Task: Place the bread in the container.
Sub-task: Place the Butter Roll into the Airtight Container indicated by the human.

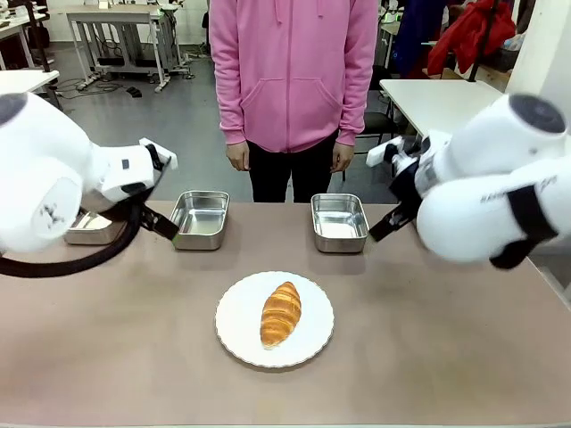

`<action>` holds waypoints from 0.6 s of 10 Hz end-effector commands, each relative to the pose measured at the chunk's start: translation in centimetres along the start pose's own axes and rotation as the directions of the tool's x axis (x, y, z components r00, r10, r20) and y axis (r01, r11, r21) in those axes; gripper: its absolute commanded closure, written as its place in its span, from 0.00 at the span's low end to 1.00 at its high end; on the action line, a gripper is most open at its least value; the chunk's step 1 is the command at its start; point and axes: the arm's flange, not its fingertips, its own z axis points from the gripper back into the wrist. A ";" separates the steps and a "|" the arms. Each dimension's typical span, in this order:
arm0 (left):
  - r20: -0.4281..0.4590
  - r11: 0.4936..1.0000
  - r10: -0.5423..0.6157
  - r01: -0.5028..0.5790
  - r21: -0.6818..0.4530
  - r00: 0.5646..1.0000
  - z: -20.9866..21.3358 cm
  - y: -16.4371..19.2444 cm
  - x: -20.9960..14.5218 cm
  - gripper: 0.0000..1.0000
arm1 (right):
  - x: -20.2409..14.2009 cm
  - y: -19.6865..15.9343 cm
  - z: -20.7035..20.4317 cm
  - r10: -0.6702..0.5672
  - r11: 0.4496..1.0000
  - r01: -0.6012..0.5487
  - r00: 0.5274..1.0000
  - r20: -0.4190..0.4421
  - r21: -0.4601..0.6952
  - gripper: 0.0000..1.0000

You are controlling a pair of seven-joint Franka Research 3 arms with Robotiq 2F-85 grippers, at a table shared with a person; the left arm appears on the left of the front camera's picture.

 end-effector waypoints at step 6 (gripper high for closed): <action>0.103 0.898 -0.132 0.163 -0.409 0.986 8.3 23.3 0.5 0.00 | -2.1 -23.2 9.3 -0.030 0.963 -0.012 0.987 0.155 0.268 0.00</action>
